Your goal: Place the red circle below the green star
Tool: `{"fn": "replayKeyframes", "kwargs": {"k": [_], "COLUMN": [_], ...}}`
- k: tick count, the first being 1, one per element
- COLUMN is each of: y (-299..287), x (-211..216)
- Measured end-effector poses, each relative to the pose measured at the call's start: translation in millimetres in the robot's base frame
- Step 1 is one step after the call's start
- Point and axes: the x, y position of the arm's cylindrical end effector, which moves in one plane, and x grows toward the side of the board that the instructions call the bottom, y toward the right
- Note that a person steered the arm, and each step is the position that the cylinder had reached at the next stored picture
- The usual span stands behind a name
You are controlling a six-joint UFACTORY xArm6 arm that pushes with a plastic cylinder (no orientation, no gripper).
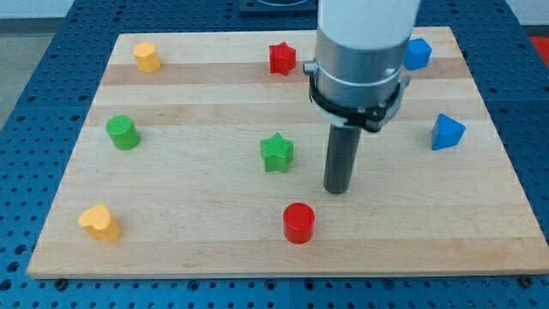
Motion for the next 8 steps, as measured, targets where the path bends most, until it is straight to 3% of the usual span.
{"fn": "replayKeyframes", "kwargs": {"k": [3,8], "y": [0,-38], "x": [68,70]}}
